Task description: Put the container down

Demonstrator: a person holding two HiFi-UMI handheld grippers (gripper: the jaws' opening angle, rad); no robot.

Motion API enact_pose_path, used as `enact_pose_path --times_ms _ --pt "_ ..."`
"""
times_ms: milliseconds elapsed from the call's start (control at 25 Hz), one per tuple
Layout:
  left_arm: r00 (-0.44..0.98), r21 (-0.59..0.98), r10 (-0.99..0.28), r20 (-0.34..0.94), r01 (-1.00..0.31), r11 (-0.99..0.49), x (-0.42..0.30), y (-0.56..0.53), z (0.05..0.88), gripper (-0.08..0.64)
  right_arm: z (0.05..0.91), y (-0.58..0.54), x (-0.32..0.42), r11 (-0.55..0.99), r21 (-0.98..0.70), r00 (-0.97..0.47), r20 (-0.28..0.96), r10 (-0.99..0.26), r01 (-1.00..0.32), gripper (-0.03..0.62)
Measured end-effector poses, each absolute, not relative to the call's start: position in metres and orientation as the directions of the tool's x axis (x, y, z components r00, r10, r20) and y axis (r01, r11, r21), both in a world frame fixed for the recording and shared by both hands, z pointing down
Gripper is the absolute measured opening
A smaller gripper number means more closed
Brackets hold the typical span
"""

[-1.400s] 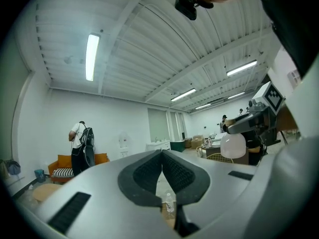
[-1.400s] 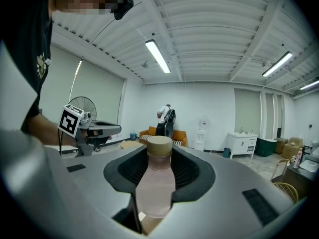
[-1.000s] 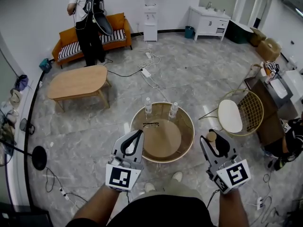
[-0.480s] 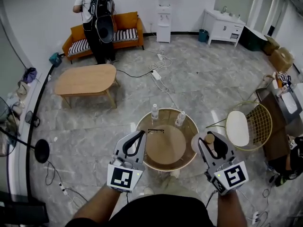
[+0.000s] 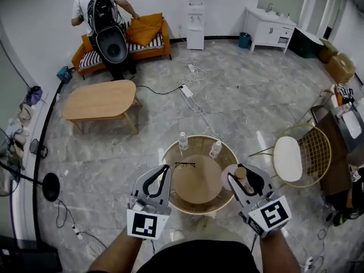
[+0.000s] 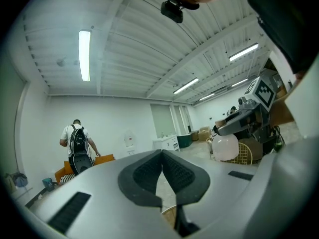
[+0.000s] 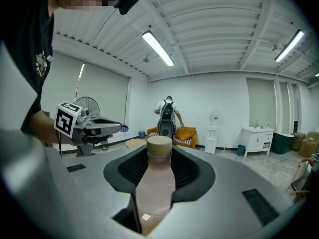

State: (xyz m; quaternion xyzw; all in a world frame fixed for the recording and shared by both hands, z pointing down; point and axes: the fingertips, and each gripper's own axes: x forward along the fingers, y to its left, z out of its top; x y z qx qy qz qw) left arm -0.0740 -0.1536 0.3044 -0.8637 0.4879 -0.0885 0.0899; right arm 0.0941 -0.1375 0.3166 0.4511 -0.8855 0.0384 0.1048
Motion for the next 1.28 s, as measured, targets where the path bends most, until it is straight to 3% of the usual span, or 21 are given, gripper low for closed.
enact_pose_path --times_ms 280,1280 --pt "0.478 -0.181 -0.872 0.108 -0.853 -0.490 -0.079 -0.168 0.337 0.015 0.347 -0.147 0.092 0.606 -0.016 -0.581 0.308 -0.753 -0.795 0.153" --pt "0.501 -0.169 -0.850 0.161 -0.835 -0.524 -0.064 -0.177 0.374 0.015 0.430 -0.159 0.099 0.595 -0.086 -0.570 0.422 -0.705 -0.799 0.153"
